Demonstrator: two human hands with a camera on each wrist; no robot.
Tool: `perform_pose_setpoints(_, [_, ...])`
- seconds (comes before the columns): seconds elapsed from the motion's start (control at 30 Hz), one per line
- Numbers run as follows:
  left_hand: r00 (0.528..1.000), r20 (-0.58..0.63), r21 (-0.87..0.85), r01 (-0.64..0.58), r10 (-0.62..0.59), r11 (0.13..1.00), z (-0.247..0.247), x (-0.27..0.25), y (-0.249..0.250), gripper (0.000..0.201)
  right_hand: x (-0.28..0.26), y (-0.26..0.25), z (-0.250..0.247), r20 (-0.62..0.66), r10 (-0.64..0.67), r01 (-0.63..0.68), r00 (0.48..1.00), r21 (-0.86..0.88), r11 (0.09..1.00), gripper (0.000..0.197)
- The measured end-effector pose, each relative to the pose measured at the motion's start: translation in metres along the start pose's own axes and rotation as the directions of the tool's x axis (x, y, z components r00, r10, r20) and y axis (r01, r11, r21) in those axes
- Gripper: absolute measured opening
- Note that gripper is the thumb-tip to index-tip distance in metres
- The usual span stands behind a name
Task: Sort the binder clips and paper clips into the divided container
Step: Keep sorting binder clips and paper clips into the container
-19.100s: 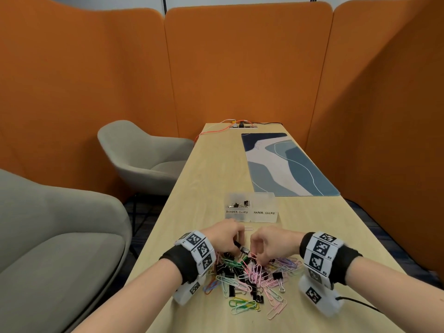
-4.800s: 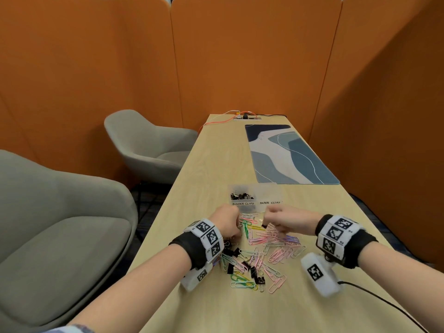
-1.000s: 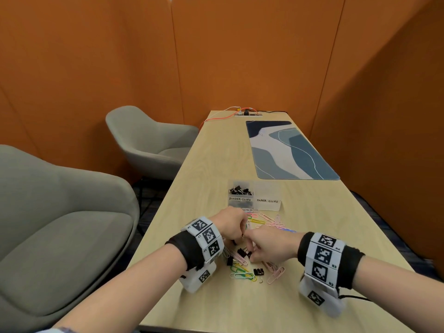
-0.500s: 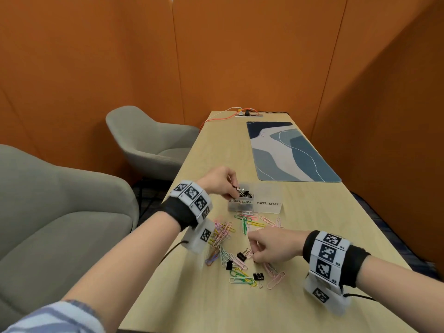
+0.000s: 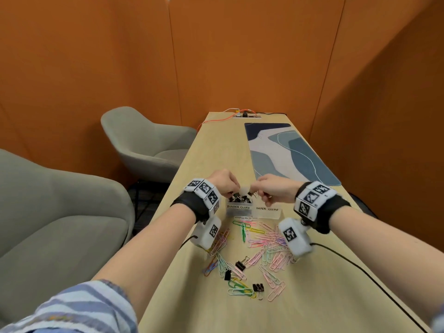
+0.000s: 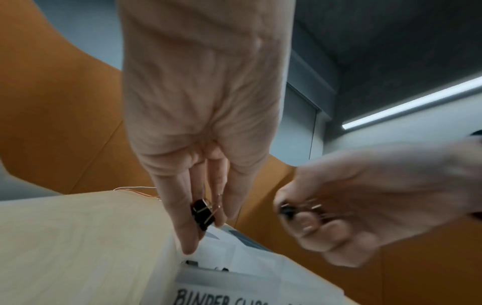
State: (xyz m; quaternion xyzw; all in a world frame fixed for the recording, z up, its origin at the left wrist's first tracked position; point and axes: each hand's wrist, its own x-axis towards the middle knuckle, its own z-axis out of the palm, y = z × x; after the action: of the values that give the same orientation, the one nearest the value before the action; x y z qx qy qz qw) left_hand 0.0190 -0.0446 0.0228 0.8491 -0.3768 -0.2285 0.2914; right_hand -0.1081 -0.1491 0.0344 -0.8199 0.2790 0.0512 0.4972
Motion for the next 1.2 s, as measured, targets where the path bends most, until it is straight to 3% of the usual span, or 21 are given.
perform_pose_setpoints(0.13, [1.0, 0.013, -0.155, -0.007, 0.009, 0.988, -0.004, 0.0, -0.014, 0.028, 0.03, -0.018, 0.006, 0.004, 0.089, -0.088, 0.996, -0.108, 0.99, 0.007])
perform_pose_setpoints(0.33, [1.0, -0.005, -0.319, 0.001, -0.002, 0.948, -0.006, -0.001, -0.024, 0.033, 0.052, -0.024, 0.024, -0.122, 0.109, -0.132, 0.987, -0.203, 0.97, 0.016])
perform_pose_setpoints(0.4, [0.999, -0.048, -0.312, -0.009, -0.006, 0.95, -0.005, -0.002, -0.023, 0.029, 0.049, -0.023, 0.026, -0.15, 0.066, -0.098, 0.986, -0.211, 0.973, 0.011])
perform_pose_setpoints(0.5, [0.993, -0.112, -0.231, -0.069, 0.043, 0.971, -0.004, -0.015, -0.019, 0.021, 0.033, -0.021, 0.022, -0.203, -0.062, -0.004, 0.977, -0.307, 0.952, 0.026])
perform_pose_setpoints(0.57, [0.989, -0.09, -0.129, -0.13, 0.119, 0.983, -0.002, -0.035, -0.016, 0.017, 0.009, -0.019, 0.021, -0.202, -0.188, 0.099, 0.961, -0.383, 0.919, 0.027])
perform_pose_setpoints(0.6, [0.987, -0.037, -0.072, -0.158, 0.156, 0.985, -0.001, -0.046, -0.015, 0.014, -0.006, -0.018, 0.022, -0.159, -0.241, 0.156, 0.957, -0.418, 0.895, 0.024])
perform_pose_setpoints(0.67, [0.964, 0.166, 0.022, -0.215, 0.209, 0.976, 0.003, -0.07, -0.016, 0.01, -0.038, -0.009, 0.027, 0.046, -0.275, 0.264, 0.96, -0.465, 0.845, 0.017])
perform_pose_setpoints(0.73, [0.904, 0.38, 0.121, -0.258, 0.195, 0.959, 0.009, -0.09, -0.016, 0.012, -0.066, 0.004, 0.033, 0.31, -0.2, 0.337, 0.929, -0.495, 0.801, 0.011])
perform_pose_setpoints(0.8, [0.861, 0.496, 0.237, -0.26, 0.114, 0.936, 0.019, -0.105, -0.017, 0.02, -0.088, 0.02, 0.043, 0.438, -0.105, 0.363, 0.893, -0.563, 0.743, 0.017])
perform_pose_setpoints(0.9, [0.837, 0.546, 0.388, -0.275, 0.022, 0.88, 0.037, -0.116, -0.022, 0.032, -0.104, 0.042, 0.063, 0.453, -0.098, 0.399, 0.886, -0.638, 0.659, 0.03])
perform_pose_setpoints(1.03, [0.848, 0.529, 0.445, -0.302, 0.025, 0.843, 0.051, -0.121, -0.022, 0.035, -0.105, 0.056, 0.083, 0.422, -0.194, 0.451, 0.886, -0.681, 0.577, 0.023])
perform_pose_setpoints(1.2, [0.857, 0.511, 0.502, -0.361, 0.067, 0.786, 0.051, -0.122, -0.018, 0.037, -0.094, 0.053, 0.082, 0.374, -0.232, 0.436, 0.898, -0.688, 0.58, 0.017])
